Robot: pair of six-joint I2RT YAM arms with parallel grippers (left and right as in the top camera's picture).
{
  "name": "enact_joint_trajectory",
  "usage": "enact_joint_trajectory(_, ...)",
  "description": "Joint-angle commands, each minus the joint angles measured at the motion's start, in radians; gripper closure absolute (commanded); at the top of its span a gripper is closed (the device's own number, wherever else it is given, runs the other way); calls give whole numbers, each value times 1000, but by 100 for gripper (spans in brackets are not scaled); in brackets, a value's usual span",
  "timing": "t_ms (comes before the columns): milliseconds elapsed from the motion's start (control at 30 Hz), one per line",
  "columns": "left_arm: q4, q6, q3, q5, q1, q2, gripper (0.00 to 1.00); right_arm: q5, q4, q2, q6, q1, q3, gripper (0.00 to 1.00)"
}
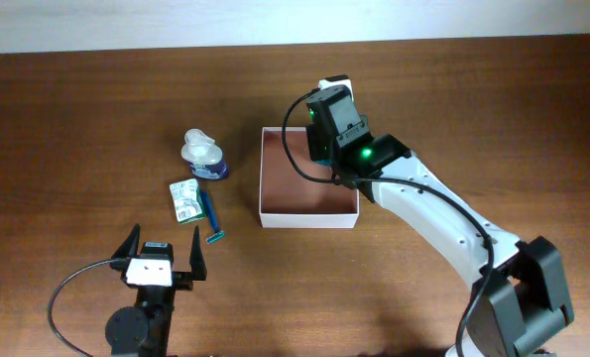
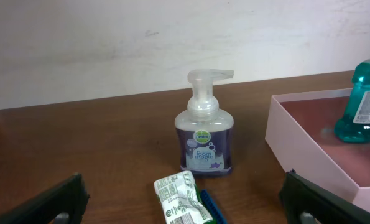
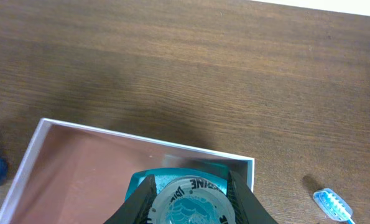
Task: Pack container
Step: 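Lower the bottle into the box and open the right gripper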
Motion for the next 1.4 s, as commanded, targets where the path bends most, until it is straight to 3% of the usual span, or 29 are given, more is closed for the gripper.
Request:
enact_joint_trajectory(0,-4,12,-3,14,2,-6,1,47,18,14,8,9,21,74)
enact_joint_trajectory(700,-4,12,-3,14,2,-6,1,95,38,16,8,9,21,73)
enact_joint_trajectory(833,-4,12,-3,14,2,-6,1,95,38,16,8,9,21,61)
enact_joint_trajectory(1033,-4,12,-3,14,2,-6,1,95,43,16,8,9,21,58)
enact_joint_trajectory(1200,-4,12,-3,14,2,-6,1,99,82,2,2,9,22,48)
enact_joint_trajectory(1367,-4,12,-3,14,2,-6,0,99,69,-63,-22,9,60,47)
